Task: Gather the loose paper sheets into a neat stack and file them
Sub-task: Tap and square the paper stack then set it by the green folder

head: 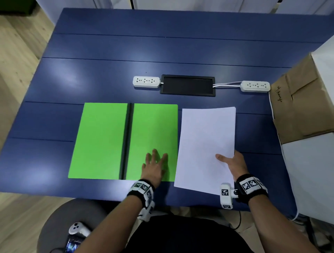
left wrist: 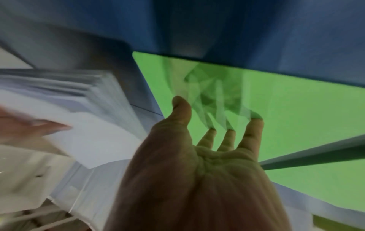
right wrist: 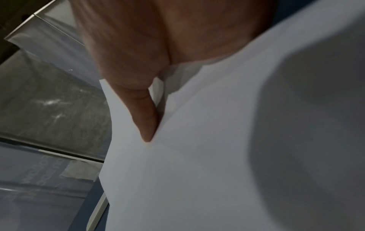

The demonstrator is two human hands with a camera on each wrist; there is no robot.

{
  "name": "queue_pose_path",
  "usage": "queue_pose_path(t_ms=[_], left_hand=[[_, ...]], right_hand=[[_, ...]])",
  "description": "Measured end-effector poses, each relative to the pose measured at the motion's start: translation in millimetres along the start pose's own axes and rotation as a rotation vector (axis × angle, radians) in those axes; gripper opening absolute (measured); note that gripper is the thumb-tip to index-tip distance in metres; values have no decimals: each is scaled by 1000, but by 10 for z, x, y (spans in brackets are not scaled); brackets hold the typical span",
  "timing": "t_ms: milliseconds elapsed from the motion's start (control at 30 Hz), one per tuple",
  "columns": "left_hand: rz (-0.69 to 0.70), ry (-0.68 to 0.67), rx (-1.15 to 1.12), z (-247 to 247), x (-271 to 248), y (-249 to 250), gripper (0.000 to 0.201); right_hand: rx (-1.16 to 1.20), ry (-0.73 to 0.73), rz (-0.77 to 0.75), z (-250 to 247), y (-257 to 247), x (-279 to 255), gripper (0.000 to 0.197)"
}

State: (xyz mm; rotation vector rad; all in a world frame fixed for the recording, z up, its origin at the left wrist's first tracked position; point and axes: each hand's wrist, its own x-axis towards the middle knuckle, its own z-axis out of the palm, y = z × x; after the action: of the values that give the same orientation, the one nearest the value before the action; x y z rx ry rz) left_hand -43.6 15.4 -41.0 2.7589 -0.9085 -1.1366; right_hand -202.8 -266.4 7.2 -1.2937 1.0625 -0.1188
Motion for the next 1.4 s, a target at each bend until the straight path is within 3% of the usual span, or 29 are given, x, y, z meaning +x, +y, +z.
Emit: queue_pose_path(t_ms=[100, 167, 267, 300, 400, 533, 900, 1033, 1400], left_hand=[[91, 21, -144, 37, 20, 300, 76], [98, 129, -280, -71, 60, 214, 74], [-54, 368, -231, -302, 174, -310, 78], [-152, 376, -189, -383, 186, -516, 80], [-367, 189, -82, -479, 150, -989, 89], [-339, 23, -161, -345, 76, -1004, 89], [-289, -12, -177, 22, -60, -72, 86], [-293, -14, -199, 13, -63, -37, 85], [-282, 50, -206, 39, -48, -148, 85]], right_hand=[[-12, 31, 17, -155, 50, 18, 35], [-34, 42, 32, -264, 82, 32, 36], [-38, 43, 42, -376, 105, 40, 36], [-37, 44, 44, -395, 112, 41, 36], [-25, 35, 54, -407, 125, 33, 35], [-11, 0, 51, -300, 128, 35, 35], [-55, -74, 110, 406, 232, 410, 35], [-161, -47, 129, 587, 348, 528, 24], [-315, 33, 137, 712, 371, 513, 34]])
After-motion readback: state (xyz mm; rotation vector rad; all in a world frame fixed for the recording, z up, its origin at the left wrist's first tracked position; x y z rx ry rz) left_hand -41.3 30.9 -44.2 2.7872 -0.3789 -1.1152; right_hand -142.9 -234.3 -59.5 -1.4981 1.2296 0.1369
